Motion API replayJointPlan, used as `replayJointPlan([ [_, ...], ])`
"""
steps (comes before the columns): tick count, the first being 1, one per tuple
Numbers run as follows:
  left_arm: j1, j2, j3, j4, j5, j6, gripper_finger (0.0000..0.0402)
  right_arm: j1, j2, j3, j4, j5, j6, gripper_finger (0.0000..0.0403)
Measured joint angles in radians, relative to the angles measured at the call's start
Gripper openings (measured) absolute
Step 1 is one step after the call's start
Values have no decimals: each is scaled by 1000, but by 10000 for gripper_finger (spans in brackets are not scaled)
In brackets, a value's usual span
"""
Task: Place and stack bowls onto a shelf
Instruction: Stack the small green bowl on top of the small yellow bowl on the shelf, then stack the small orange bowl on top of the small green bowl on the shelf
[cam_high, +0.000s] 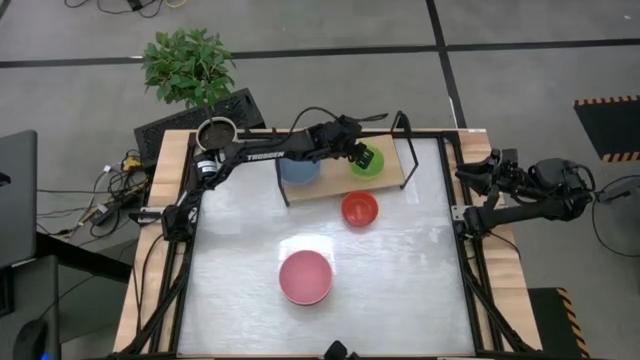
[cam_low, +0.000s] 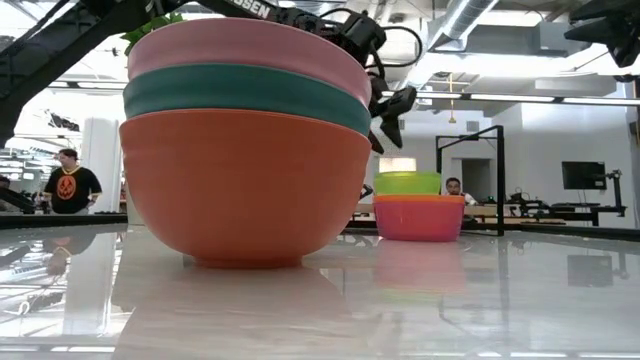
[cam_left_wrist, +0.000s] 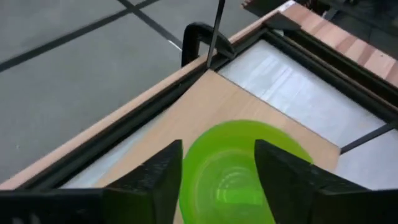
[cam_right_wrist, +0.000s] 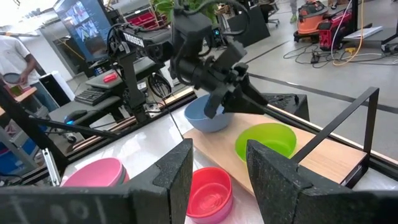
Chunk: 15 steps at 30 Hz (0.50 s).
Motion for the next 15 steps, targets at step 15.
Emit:
replayJointPlan([
  [15, -40, 0, 278, -197, 153, 107, 218, 0, 0, 0, 3, -1, 1, 175],
])
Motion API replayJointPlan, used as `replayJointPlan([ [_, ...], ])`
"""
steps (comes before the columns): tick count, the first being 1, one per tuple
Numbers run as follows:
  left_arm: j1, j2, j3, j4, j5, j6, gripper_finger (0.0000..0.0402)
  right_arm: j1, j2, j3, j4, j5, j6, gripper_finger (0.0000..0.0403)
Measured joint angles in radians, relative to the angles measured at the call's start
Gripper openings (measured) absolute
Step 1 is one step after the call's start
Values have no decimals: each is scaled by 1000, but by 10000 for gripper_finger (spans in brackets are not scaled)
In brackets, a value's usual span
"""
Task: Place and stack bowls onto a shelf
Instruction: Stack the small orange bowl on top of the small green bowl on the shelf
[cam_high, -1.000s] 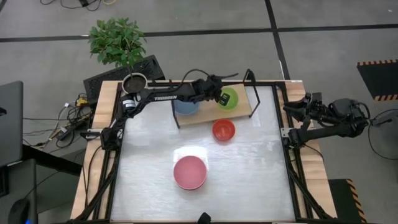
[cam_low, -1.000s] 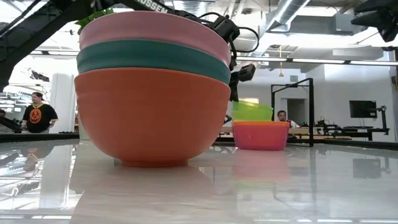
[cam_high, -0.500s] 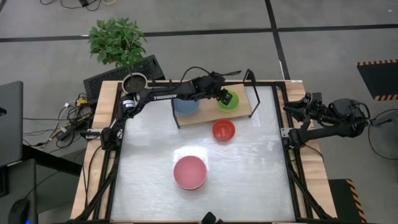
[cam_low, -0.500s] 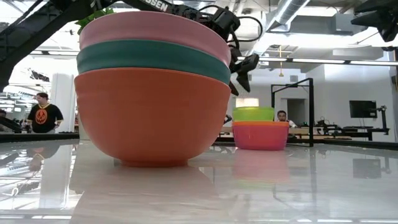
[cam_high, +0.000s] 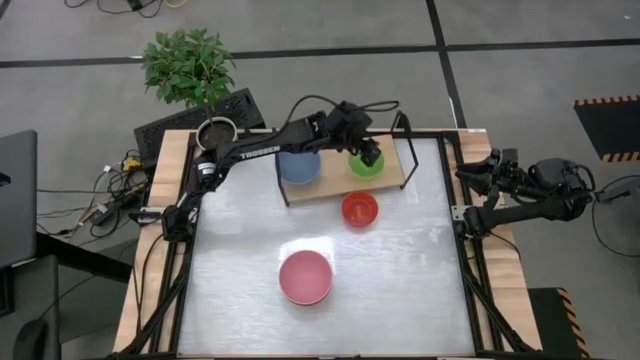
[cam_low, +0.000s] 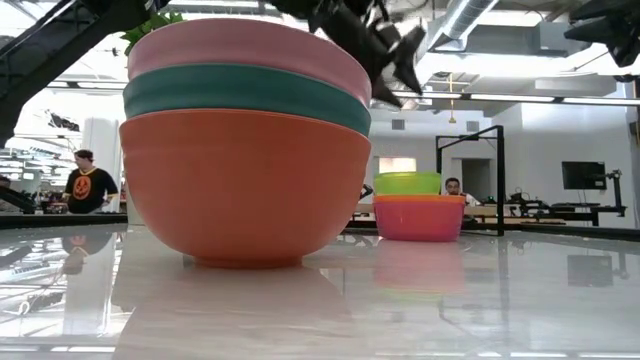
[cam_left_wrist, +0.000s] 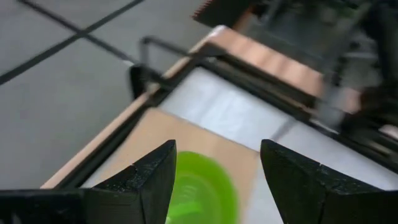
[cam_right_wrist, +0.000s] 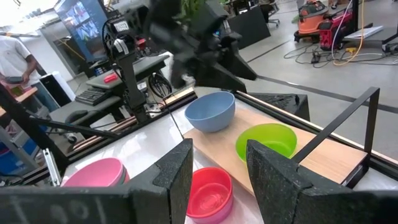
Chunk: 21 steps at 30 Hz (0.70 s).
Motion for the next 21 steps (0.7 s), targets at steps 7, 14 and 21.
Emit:
replayJointPlan([
  [7, -94, -6, 149, -148, 119, 136, 217, 0, 2, -10, 23, -19, 16, 175],
  [14, -213, -69, 138, -321, 68, 147, 217, 2, 60, -131, 25, -120, 111, 175],
  [21, -307, -73, 138, -396, 39, 50, 217, 2, 272, -225, 184, -227, 199, 175],
])
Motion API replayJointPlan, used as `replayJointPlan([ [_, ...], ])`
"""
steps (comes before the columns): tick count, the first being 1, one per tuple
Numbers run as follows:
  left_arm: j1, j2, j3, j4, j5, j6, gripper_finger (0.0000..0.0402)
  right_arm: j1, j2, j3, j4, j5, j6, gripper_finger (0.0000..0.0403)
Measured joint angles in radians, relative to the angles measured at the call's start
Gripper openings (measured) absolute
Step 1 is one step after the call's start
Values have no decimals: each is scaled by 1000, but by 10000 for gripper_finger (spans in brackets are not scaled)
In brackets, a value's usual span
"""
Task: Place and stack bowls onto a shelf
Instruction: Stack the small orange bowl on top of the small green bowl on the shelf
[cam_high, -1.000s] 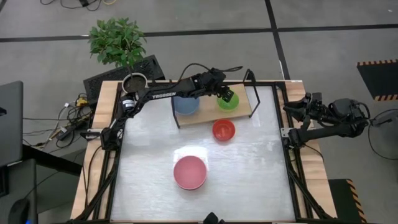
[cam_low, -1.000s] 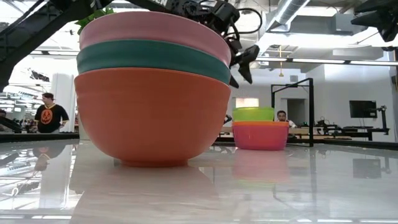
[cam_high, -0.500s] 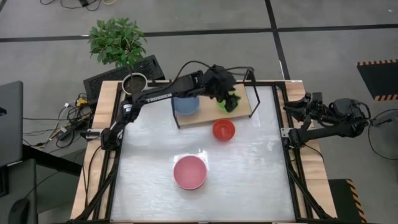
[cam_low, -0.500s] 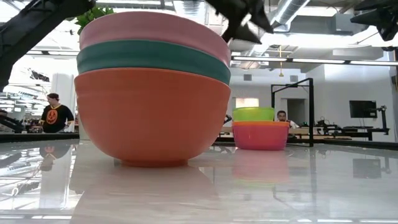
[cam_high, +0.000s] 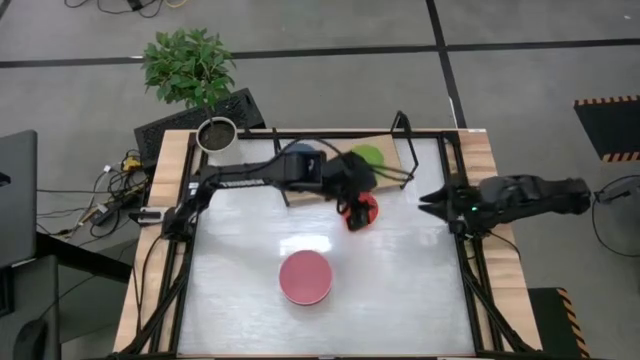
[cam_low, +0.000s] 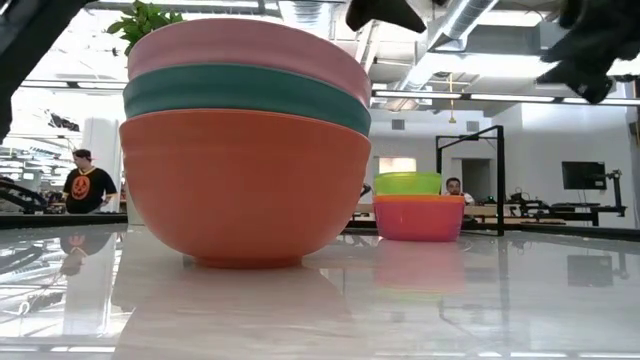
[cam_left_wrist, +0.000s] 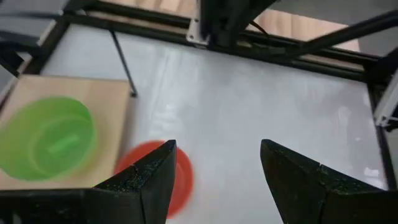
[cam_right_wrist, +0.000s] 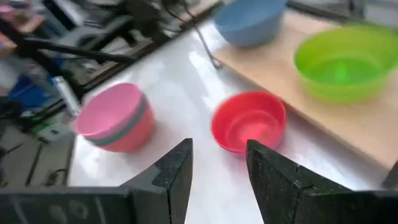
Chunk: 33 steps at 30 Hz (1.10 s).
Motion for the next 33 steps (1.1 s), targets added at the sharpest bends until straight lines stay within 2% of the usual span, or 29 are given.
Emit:
replayJointPlan([
  [5, -46, 0, 0, -55, -23, -43, 217, 0, 202, 0, 100, 19, 78, 175],
  [11, -84, -10, 0, -162, -36, -54, 217, 16, 404, 1, 236, 15, -41, 175],
  [16, -118, -55, -2, -259, -49, -59, 217, 16, 514, 0, 370, 16, -96, 175],
  [22, -192, -135, -1, -324, -199, -65, 217, 14, 636, 1, 506, 16, -201, 175],
  [26, -235, -180, -1, -348, -299, -87, 217, 14, 702, 1, 537, 23, -217, 175],
  [33, -286, -213, -1, -392, -458, -208, 217, 12, 744, 1, 490, 197, 12, 175],
])
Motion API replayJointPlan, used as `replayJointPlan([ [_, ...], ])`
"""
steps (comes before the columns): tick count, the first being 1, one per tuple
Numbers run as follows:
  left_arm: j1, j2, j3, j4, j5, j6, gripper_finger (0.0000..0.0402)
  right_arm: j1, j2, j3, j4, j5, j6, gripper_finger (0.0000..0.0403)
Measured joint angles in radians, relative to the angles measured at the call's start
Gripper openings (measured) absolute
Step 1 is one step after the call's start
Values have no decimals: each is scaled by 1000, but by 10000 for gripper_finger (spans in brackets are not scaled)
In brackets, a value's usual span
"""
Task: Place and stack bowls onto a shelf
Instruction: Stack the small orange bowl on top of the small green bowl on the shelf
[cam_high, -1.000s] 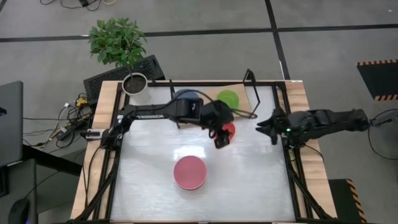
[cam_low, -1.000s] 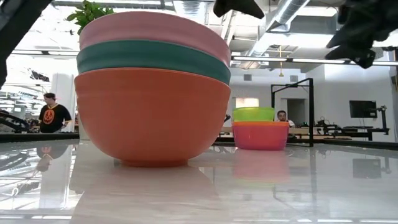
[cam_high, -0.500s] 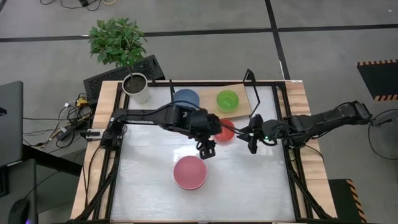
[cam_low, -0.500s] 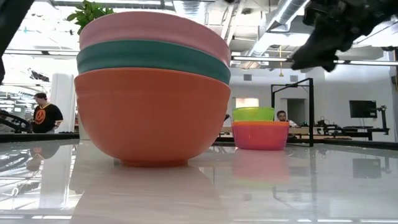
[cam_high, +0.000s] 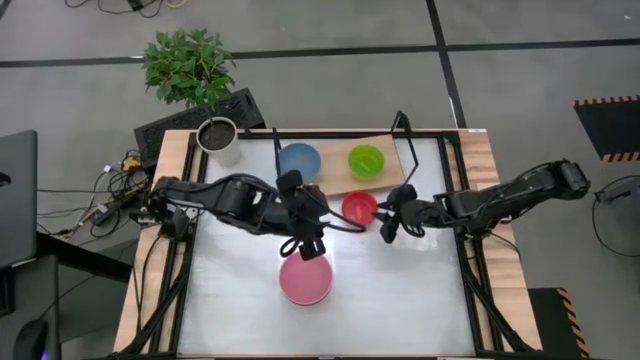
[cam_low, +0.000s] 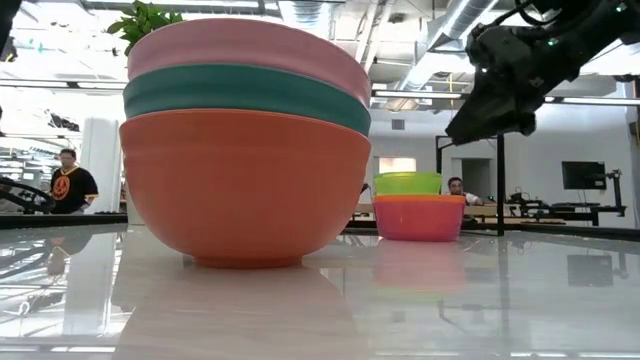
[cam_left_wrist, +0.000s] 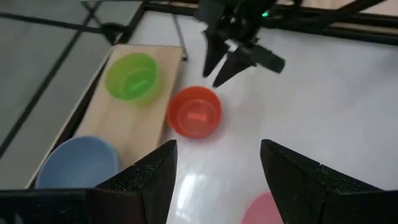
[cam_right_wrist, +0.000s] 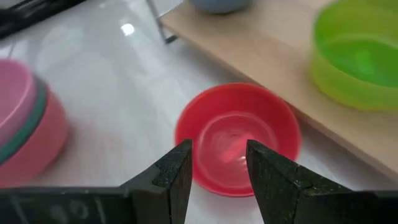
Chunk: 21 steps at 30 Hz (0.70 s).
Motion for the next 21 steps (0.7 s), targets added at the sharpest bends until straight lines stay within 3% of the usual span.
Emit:
replayJointPlan([
  [6, -21, 0, -13, -81, -86, -93, 217, -4, -21, 0, -89, 108, 136, 175],
  [11, -19, 0, -59, -119, -143, -203, 217, -37, -34, 0, -180, 121, 213, 175],
  [16, -8, 2, -133, -89, -148, -220, 217, -74, -51, 0, -251, 124, 288, 175],
  [21, 43, 1, -240, 74, -158, -190, 217, -116, -52, 1, -279, 122, 309, 175],
])
